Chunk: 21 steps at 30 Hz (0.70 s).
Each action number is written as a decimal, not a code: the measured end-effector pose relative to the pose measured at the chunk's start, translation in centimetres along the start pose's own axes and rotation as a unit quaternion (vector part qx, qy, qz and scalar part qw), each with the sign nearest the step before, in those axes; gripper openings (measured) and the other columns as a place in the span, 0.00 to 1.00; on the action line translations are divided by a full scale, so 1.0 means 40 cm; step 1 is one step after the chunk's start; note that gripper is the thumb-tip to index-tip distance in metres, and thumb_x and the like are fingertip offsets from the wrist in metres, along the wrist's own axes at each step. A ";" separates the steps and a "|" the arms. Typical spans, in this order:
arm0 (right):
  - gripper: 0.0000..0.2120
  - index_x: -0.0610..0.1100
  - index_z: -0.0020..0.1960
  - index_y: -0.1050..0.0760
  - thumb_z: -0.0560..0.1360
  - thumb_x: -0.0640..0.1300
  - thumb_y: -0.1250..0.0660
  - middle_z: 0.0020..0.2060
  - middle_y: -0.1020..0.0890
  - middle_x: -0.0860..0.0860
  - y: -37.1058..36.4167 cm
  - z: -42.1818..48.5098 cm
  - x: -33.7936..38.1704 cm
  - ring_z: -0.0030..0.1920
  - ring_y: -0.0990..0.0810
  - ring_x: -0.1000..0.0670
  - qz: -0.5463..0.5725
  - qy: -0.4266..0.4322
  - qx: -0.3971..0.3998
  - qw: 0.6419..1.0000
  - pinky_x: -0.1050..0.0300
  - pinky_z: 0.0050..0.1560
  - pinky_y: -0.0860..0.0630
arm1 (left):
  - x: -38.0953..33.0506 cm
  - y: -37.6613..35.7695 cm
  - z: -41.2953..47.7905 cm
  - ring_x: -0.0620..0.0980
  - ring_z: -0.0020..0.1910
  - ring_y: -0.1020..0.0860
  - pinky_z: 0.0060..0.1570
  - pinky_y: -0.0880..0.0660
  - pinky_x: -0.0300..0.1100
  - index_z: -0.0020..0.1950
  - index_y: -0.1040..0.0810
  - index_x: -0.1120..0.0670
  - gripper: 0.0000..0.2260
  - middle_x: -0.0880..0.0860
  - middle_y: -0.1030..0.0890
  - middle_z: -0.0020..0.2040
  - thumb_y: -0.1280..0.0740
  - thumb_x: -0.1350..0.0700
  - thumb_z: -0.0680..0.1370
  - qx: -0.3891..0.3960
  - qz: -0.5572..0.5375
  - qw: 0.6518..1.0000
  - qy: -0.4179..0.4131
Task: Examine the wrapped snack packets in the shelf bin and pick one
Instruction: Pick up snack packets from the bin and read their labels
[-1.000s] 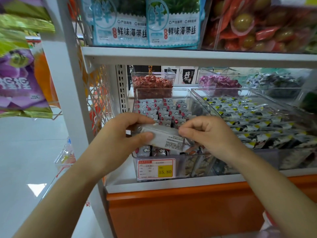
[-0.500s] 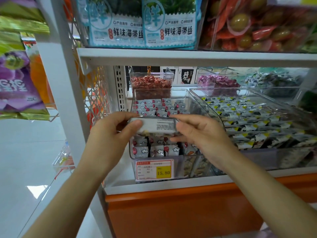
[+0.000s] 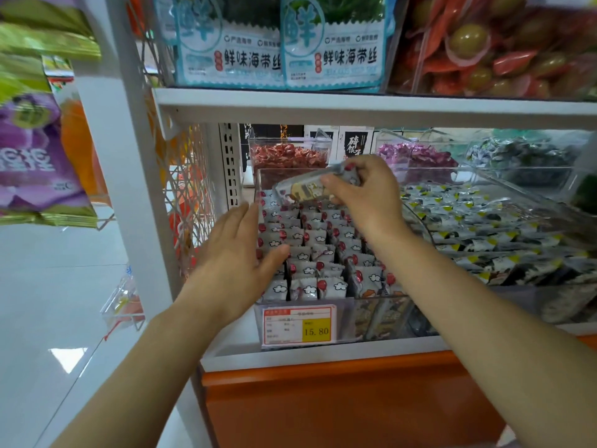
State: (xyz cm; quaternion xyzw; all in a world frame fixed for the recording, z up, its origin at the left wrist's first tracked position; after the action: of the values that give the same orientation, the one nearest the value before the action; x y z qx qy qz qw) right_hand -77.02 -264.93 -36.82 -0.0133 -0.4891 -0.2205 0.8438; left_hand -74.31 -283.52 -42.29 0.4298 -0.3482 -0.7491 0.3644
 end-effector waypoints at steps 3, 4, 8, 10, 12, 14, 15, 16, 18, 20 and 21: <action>0.11 0.40 0.50 0.28 0.72 0.41 0.29 0.44 0.24 0.52 -0.073 0.049 0.024 0.48 0.22 0.49 -0.064 0.056 0.047 0.995 0.56 0.49 0.22 | 0.008 -0.008 0.005 0.48 0.76 0.54 0.72 0.56 0.45 0.77 0.53 0.53 0.35 0.51 0.51 0.78 0.47 0.37 0.76 0.007 -0.006 1.000 -0.002; 0.12 0.39 0.52 0.27 0.72 0.42 0.29 0.45 0.24 0.51 -0.099 0.062 0.029 0.47 0.24 0.51 -0.092 0.077 0.070 0.990 0.60 0.47 0.24 | 0.011 -0.009 0.004 0.48 0.76 0.54 0.72 0.56 0.45 0.77 0.53 0.53 0.35 0.51 0.51 0.78 0.47 0.37 0.76 0.007 -0.006 1.000 -0.002; 0.16 0.39 0.56 0.25 0.72 0.44 0.29 0.48 0.22 0.48 -0.195 0.088 0.016 0.46 0.29 0.54 -0.203 0.127 0.182 0.954 0.70 0.40 0.35 | 0.013 -0.017 -0.003 0.48 0.75 0.55 0.71 0.55 0.45 0.77 0.55 0.51 0.37 0.51 0.51 0.78 0.50 0.34 0.73 0.026 -0.024 0.999 0.000; 0.15 0.39 0.54 0.25 0.71 0.45 0.28 0.47 0.23 0.47 -0.229 0.089 0.003 0.45 0.29 0.54 -0.251 0.136 0.215 0.934 0.66 0.38 0.36 | 0.014 -0.020 -0.005 0.48 0.75 0.54 0.72 0.54 0.46 0.77 0.56 0.51 0.39 0.51 0.51 0.78 0.51 0.33 0.71 0.035 -0.040 0.999 0.005; 0.14 0.39 0.51 0.25 0.71 0.46 0.28 0.46 0.22 0.46 -0.257 0.085 -0.014 0.43 0.28 0.52 -0.283 0.130 0.244 0.918 0.62 0.37 0.35 | 0.013 -0.020 -0.004 0.48 0.75 0.53 0.72 0.53 0.46 0.77 0.56 0.51 0.37 0.51 0.50 0.78 0.48 0.35 0.73 0.033 -0.048 0.998 0.002; 0.12 0.39 0.51 0.22 0.74 0.47 0.31 0.47 0.21 0.44 -0.289 0.067 -0.041 0.46 0.26 0.50 -0.311 0.120 0.299 0.894 0.57 0.46 0.29 | 0.013 -0.021 -0.004 0.47 0.75 0.53 0.71 0.53 0.45 0.77 0.56 0.50 0.36 0.51 0.49 0.77 0.46 0.37 0.75 0.033 -0.061 0.998 0.000; 0.11 0.42 0.52 0.21 0.76 0.48 0.34 0.47 0.21 0.46 -0.304 0.054 -0.055 0.51 0.25 0.48 -0.344 0.126 0.328 0.871 0.53 0.54 0.29 | 0.013 -0.023 -0.005 0.46 0.75 0.53 0.71 0.53 0.44 0.77 0.56 0.50 0.36 0.51 0.50 0.77 0.45 0.37 0.75 0.037 -0.067 0.997 0.002; 0.10 0.46 0.54 0.21 0.77 0.48 0.37 0.49 0.22 0.47 -0.313 0.043 -0.066 0.56 0.28 0.46 -0.384 0.137 0.351 0.843 0.48 0.61 0.33 | 0.013 -0.024 -0.006 0.46 0.74 0.53 0.71 0.53 0.44 0.77 0.57 0.50 0.36 0.51 0.50 0.77 0.45 0.38 0.76 0.040 -0.073 0.997 0.003; 0.12 0.52 0.58 0.22 0.79 0.47 0.40 0.57 0.25 0.46 -0.315 0.046 -0.080 0.62 0.33 0.44 -0.436 0.140 0.370 0.809 0.44 0.65 0.40 | 0.013 -0.026 -0.006 0.44 0.74 0.52 0.70 0.53 0.42 0.77 0.58 0.49 0.36 0.51 0.49 0.77 0.44 0.38 0.76 0.042 -0.081 0.996 0.003; 0.13 0.49 0.59 0.22 0.79 0.43 0.41 0.60 0.24 0.46 -0.311 0.064 -0.075 0.62 0.30 0.45 -0.395 0.114 0.378 0.829 0.43 0.67 0.38 | 0.012 -0.025 -0.005 0.44 0.73 0.51 0.69 0.52 0.42 0.77 0.58 0.49 0.36 0.50 0.48 0.77 0.44 0.39 0.76 0.042 -0.086 0.995 0.002; 0.13 0.46 0.57 0.21 0.78 0.40 0.41 0.57 0.21 0.46 -0.309 0.077 -0.068 0.59 0.26 0.46 -0.346 0.094 0.371 0.857 0.43 0.66 0.34 | 0.011 -0.025 -0.004 0.44 0.73 0.50 0.69 0.52 0.42 0.77 0.58 0.49 0.36 0.50 0.47 0.77 0.44 0.39 0.76 0.041 -0.090 0.995 0.002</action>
State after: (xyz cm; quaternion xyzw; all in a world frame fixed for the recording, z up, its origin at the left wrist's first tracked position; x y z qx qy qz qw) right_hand -85.46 -274.37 -39.84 0.4915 -0.4256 -0.3007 0.6977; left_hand -74.58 -283.45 -43.35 0.4753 -0.3382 -0.7631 0.2779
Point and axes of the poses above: each hand's wrist, its own z-axis towards the middle knuckle, its own y-axis out of the back of the hand, x = y × z, the point moved 8 cm from there along z, towards the middle knuckle
